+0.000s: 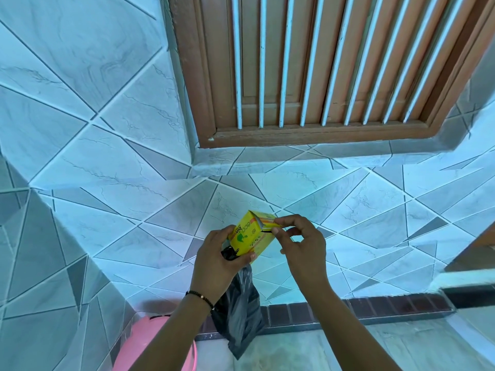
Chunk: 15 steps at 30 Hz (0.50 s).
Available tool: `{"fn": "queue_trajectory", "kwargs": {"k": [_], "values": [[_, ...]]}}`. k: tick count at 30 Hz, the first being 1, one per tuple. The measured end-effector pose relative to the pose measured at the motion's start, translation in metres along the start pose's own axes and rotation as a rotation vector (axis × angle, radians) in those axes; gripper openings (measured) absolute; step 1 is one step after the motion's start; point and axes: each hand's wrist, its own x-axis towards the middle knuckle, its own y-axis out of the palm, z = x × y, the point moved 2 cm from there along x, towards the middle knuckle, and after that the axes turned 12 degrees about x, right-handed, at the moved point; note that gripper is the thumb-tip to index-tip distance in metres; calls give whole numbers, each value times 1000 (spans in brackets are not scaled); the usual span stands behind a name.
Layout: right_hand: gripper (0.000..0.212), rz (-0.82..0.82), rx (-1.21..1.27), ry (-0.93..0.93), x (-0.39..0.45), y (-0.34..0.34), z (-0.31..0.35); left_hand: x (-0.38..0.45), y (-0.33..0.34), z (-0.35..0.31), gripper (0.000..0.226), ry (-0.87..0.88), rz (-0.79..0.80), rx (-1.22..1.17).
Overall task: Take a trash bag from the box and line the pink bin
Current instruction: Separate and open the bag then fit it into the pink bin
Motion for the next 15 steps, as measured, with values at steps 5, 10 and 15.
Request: {"fn": "queue_trajectory", "kwargs": {"k": [5,10,15], "values": [[22,47,-30,-105,2,-2,-1,6,3,-2,54,-23,-10,-20],[23,136,-452,-420,1,-3,-10,15,6,-1,58,-19,-7,2],[34,235,-888,-616,1,2,-12,23,9,-1,58,-6,71,99]]}}
